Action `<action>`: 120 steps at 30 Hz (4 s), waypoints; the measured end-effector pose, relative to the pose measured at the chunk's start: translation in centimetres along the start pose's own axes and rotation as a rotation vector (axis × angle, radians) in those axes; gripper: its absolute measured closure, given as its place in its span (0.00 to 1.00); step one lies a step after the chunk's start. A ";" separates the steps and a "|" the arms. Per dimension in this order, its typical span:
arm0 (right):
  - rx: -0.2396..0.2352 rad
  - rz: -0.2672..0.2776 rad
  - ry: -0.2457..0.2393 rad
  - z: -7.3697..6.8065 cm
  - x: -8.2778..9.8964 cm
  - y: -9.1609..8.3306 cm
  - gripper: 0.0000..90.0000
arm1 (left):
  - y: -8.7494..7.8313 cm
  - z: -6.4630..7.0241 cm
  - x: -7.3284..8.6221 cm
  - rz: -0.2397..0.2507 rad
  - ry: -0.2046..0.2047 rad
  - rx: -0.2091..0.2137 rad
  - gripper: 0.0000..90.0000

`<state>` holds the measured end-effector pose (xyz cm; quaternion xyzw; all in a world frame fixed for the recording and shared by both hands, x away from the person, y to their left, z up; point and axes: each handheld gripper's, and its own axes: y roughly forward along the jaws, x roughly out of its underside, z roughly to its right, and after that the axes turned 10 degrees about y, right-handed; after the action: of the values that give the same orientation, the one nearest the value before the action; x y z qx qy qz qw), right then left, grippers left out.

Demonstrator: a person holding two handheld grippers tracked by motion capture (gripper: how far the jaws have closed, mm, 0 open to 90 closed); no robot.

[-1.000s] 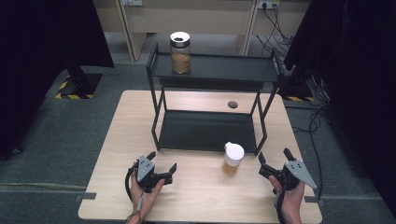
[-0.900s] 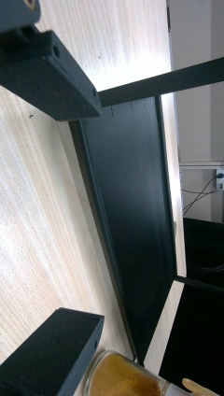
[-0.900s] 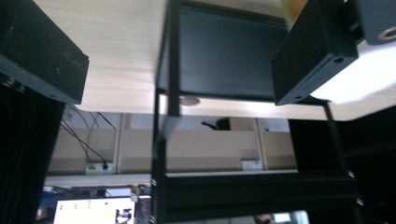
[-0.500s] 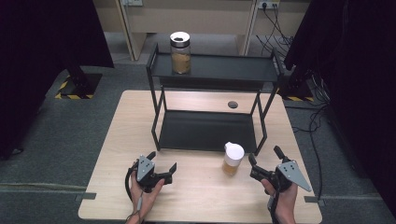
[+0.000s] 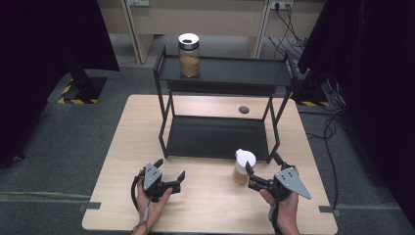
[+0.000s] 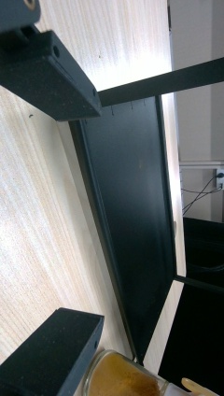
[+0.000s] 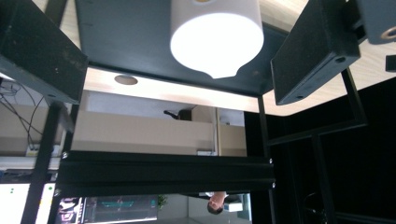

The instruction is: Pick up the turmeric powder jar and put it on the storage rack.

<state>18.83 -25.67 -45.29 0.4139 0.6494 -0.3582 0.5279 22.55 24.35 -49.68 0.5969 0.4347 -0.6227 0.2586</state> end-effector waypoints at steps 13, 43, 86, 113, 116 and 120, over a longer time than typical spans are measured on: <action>-0.040 -0.070 -0.039 -0.3 1.0 2.5 0.04 | 0.0 -0.1 0.0 -0.001 0.000 0.002 0.02; -0.045 -0.095 -0.044 0.2 3.0 4.1 0.34 | 0.1 -0.1 -0.1 -0.002 0.002 0.006 0.02; -0.060 0.001 -0.044 -1.3 -0.2 3.0 0.35 | 0.2 -0.1 -0.1 -0.003 0.001 0.006 0.02; -0.059 0.097 -0.061 -2.1 -4.6 3.4 0.35 | 0.2 -0.4 -0.1 -0.004 -0.014 0.010 0.02; -0.060 0.106 -0.058 -2.1 -5.2 3.5 0.35 | 0.2 -0.4 -0.1 -0.006 -0.014 0.010 0.01; -0.059 0.122 -0.064 -2.1 -6.0 3.5 0.35 | 0.3 -0.4 -0.2 -0.010 -0.014 0.011 0.01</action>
<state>21.79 -23.31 -39.08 0.4251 0.6161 -0.3191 0.5812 23.01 24.54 -49.53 0.5920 0.4324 -0.6304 0.2553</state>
